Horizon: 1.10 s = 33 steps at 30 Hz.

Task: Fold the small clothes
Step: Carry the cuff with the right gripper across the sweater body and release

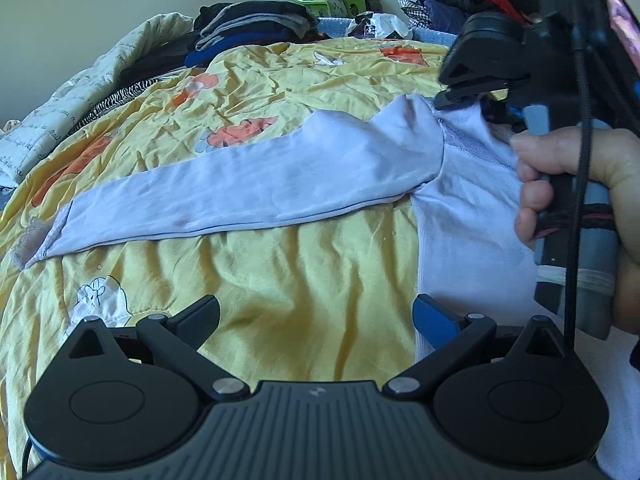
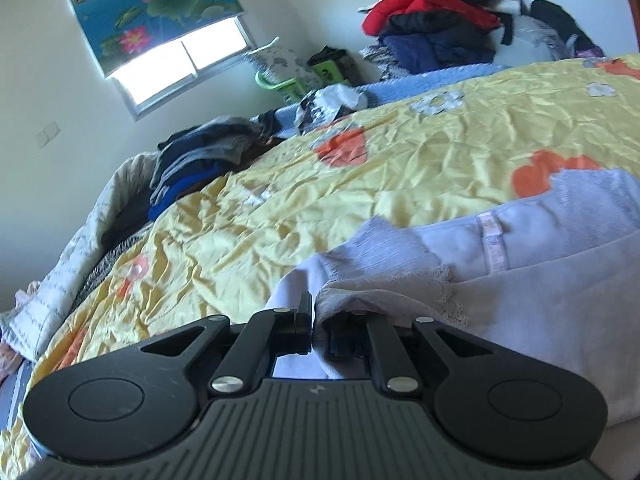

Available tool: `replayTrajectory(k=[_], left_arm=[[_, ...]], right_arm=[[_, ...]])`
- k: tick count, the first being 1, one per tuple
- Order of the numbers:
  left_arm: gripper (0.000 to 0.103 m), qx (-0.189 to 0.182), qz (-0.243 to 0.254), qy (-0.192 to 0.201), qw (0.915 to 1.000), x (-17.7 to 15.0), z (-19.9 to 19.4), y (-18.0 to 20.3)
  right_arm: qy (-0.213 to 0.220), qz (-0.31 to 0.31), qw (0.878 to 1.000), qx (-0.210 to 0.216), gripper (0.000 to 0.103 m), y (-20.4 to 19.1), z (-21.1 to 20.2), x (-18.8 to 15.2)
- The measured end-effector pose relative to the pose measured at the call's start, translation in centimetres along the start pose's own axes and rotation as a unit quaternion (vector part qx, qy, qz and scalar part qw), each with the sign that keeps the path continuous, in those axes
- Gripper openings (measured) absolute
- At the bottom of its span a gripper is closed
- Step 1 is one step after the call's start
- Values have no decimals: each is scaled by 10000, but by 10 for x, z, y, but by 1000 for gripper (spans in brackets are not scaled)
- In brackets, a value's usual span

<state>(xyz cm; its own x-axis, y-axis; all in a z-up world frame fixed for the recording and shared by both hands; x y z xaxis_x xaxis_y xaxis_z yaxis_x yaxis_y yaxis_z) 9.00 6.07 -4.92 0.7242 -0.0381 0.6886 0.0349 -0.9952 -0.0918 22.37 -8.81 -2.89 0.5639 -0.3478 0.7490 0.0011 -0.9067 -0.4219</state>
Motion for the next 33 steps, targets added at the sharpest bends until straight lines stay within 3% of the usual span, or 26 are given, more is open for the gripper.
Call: replayTrajectory(k=[2,11,13,14,16,18,20,23,27,30,33], left_arm=[[103,7,-15,-14,10000,-1,0,-2],[103,90,-157,-108,9998,-3,1,-12],[103,97,-156,-116,9998,-4,-1,-14],[103,105,-146,-111,9998,-4,-1,-14],[103,142,-139,-91,9998,-4,-3,-16],[103,159,-186,-78,9997,-3,-4,-18],[103,128,-248,-95,9996,-2,-4,-19],[103,108,-252,-97,9996,-3,-4,-19],[103,155,-216,-100,9996,-3,-6,-20],[103,218,-271,-57,9994,-3,-9,-27],[103,265,-416,-90,9987,-3,-7,-37]], right_arm=[[-109,-45,9999,40,19,-3,5,-2],[-488,-239,9984,166,43,-27,21,-12],[-633,-161,9966,512,46,-30,20,-12],[-703,8,9936,880,46,-29,19,-10],[-651,554,9817,1701,52,-18,11,-2],[-446,1222,9693,2087,56,1,2,9],[-286,1496,9706,1863,54,17,-3,16],[-442,1185,9829,1337,54,23,-3,15],[-981,1133,9723,1792,56,13,9,-6],[-1080,885,9820,1268,56,2,14,-16],[-948,736,9750,1869,58,-14,3,-21]])
Point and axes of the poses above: each gripper's, at about its wrist camera, not at the fingertips, and z roughly the way its jaws point, y to its right, x to its top, the point moved 2 cm from there along z, roughly the way its jaws point, and after that the axes turned 1 degree about x, right-handed, at the moved point
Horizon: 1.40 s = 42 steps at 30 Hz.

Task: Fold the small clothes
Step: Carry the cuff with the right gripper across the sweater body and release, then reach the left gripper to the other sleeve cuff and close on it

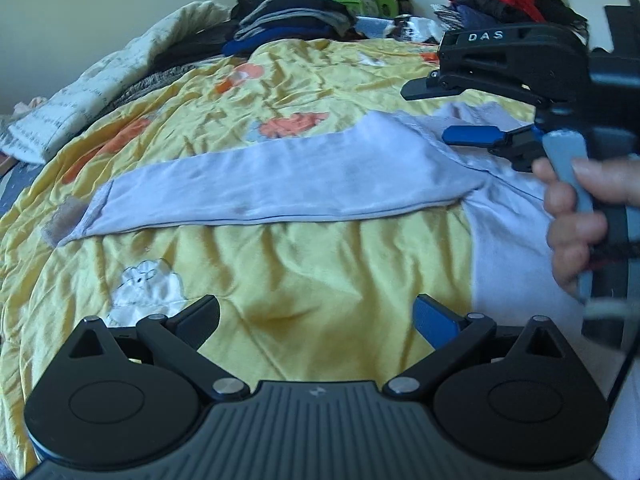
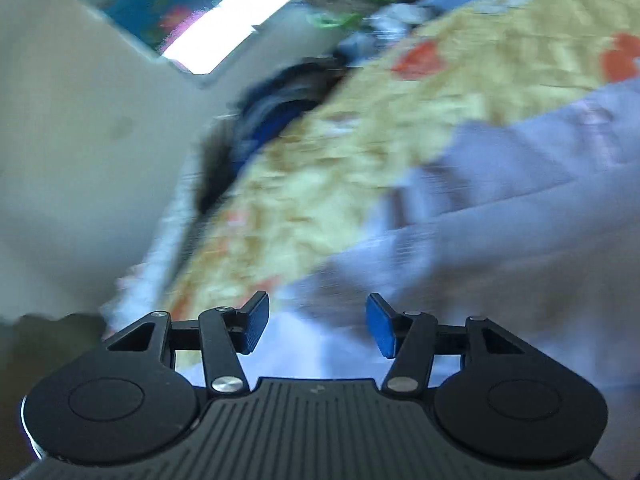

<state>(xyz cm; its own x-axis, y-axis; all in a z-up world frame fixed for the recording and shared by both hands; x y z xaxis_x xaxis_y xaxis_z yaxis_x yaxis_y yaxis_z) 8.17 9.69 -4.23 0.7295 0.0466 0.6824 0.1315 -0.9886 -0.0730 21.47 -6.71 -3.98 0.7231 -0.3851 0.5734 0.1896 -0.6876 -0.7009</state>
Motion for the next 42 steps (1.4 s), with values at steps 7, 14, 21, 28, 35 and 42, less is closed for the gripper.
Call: replayTrajectory(k=[7,14,21,28,35,42], left_arm=[[103,108,-202,-25,9997,1,3,-17],[103,386,-556,-40,9977,9,7,-55],[103,596,-1568,-125,9858,16,14,-133],[103,496,-1986,-74,9788,16,17,-169],[103,-476,-2926,-23,9551,14,34,-195],[103,-1362,-3894,347,9103,16,52,-216]], right_arm=[[-98,-616,9965,-550,63,-20,-2,-12],[-173,-2140,9715,-1004,66,-57,-6,-30],[-58,-3795,9186,-1105,66,-111,2,-75],[-270,-4093,9057,-1067,66,-124,10,-103],[-285,-3926,9145,-934,68,-132,-10,-120],[-111,-3748,9235,-813,70,-133,-38,-123]])
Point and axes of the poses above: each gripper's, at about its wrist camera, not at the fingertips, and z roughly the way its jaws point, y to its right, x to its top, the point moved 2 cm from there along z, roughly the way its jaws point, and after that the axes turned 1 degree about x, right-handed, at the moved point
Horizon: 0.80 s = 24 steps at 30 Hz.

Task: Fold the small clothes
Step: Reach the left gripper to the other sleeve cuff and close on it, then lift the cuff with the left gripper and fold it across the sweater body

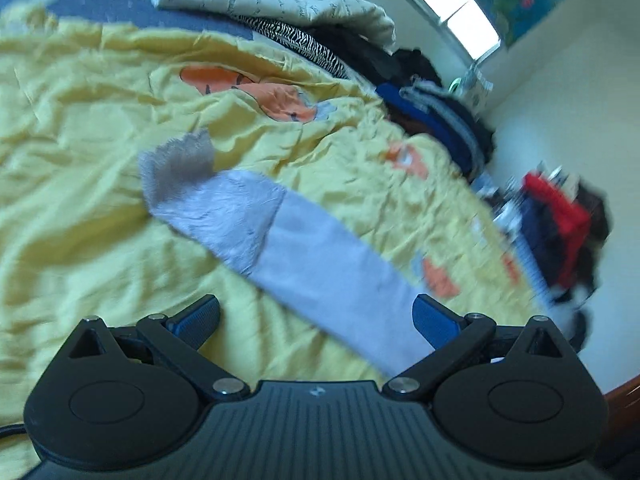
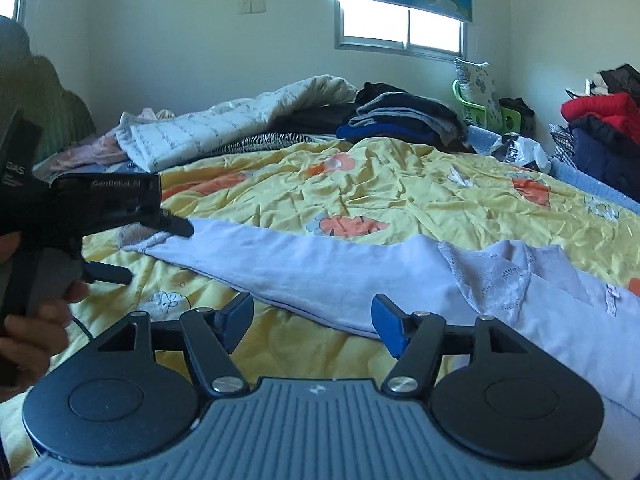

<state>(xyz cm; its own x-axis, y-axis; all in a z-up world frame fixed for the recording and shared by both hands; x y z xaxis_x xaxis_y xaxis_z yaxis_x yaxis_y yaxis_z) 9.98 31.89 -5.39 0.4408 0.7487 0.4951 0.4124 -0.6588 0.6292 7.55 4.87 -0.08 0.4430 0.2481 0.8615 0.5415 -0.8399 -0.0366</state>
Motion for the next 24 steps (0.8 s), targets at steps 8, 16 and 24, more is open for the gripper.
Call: replayTrajectory(k=[8,16,24], left_arm=[[102,-729,-1183,320,9898,26,22,-22],[43,-504,-1729,484,9825,35,40,-32],[12,-98,-1217,800,9893,30,35,-17]], right_arm=[[-18,345,9993,-112,70,16,-9,-5],[-25,582,9981,-217,70,32,-26,-10],[-14,911,9943,-546,73,63,-48,-23]])
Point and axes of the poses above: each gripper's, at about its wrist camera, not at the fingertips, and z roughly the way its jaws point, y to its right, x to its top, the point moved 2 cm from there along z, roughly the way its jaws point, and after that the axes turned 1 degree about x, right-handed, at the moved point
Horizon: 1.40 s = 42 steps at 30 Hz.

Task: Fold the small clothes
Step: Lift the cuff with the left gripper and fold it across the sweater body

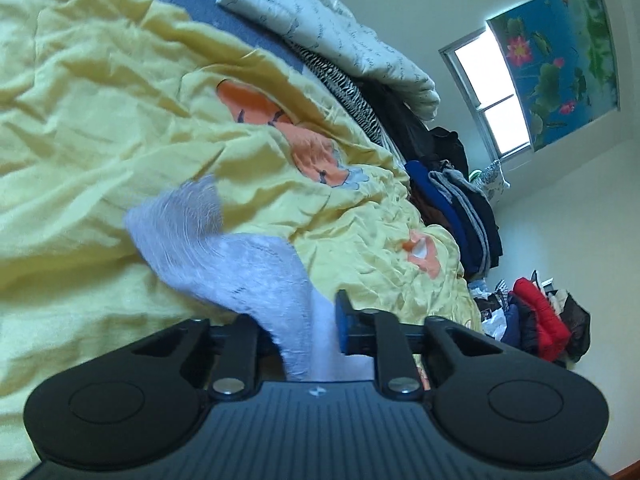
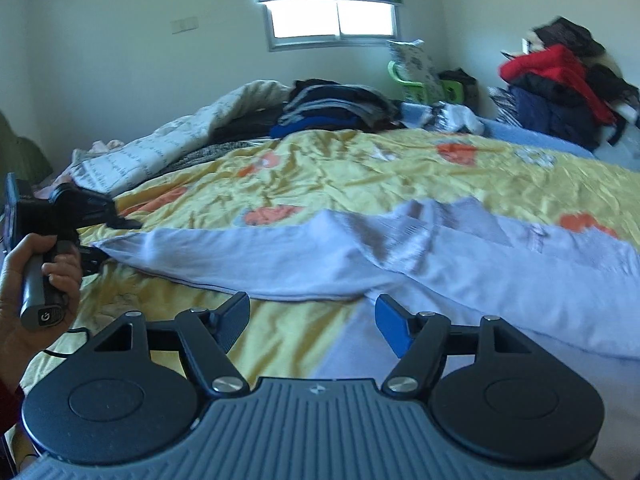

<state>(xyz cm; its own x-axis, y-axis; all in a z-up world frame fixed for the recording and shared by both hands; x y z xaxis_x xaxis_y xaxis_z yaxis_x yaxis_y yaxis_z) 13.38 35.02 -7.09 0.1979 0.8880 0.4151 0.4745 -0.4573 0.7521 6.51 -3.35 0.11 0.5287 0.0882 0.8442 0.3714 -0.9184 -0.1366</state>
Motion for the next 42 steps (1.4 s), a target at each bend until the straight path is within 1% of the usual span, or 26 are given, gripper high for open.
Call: replayTrajectory(k=[1,3,6,9,12,14,17,21,24,29,31,34,37,38,39,41,42], left_arm=[[9,-11,78,13,10000,-1,-1,3],[7,34,413,149,9990,-6,-5,14],[7,150,978,448,9941,-15,-14,33],[7,242,1557,671,9852,-29,-22,56],[7,245,1966,709,9776,-44,-26,77],[7,185,2226,729,9720,-57,-30,92],[7,64,2555,733,9640,-73,-34,111],[7,-34,2997,689,9516,-92,-34,139],[7,-143,3230,610,9443,-106,-32,159],[7,-421,3639,506,9291,-137,-31,202],[7,-538,3794,489,9224,-152,-32,217],[7,-731,4061,443,9098,-179,-33,242],[7,-883,4257,376,8998,-202,-34,261],[7,-938,4318,332,8965,-210,-33,267],[7,-998,4413,241,8915,-219,-32,275],[7,-1121,4501,83,8859,-236,-30,286],[7,-1200,4566,7,8815,-247,-31,293]], right_arm=[[-17,60,10000,-37,73,4,-1,-2],[-56,205,9997,-100,73,15,-3,-6],[-47,395,9991,-177,73,32,-10,-11],[-1,558,9978,-371,73,51,-18,-14],[7,664,9952,-724,73,71,-24,-18],[-3,637,9931,-983,73,82,-27,-21],[-36,791,9907,-1106,73,97,-30,-27],[-40,911,9887,-1187,74,110,-34,-35],[-20,1009,9878,-1187,74,115,-39,-40],[15,1098,9861,-1243,74,123,-47,-45],[28,1148,9852,-1272,74,127,-52,-48],[17,1220,9841,-1294,75,133,-57,-52],[14,1243,9835,-1312,75,137,-62,-56],[21,1258,9832,-1325,75,139,-64,-58],[29,1284,9826,-1338,75,140,-66,-59],[43,1345,9815,-1360,75,144,-69,-62],[45,1369,9811,-1369,75,145,-70,-63]])
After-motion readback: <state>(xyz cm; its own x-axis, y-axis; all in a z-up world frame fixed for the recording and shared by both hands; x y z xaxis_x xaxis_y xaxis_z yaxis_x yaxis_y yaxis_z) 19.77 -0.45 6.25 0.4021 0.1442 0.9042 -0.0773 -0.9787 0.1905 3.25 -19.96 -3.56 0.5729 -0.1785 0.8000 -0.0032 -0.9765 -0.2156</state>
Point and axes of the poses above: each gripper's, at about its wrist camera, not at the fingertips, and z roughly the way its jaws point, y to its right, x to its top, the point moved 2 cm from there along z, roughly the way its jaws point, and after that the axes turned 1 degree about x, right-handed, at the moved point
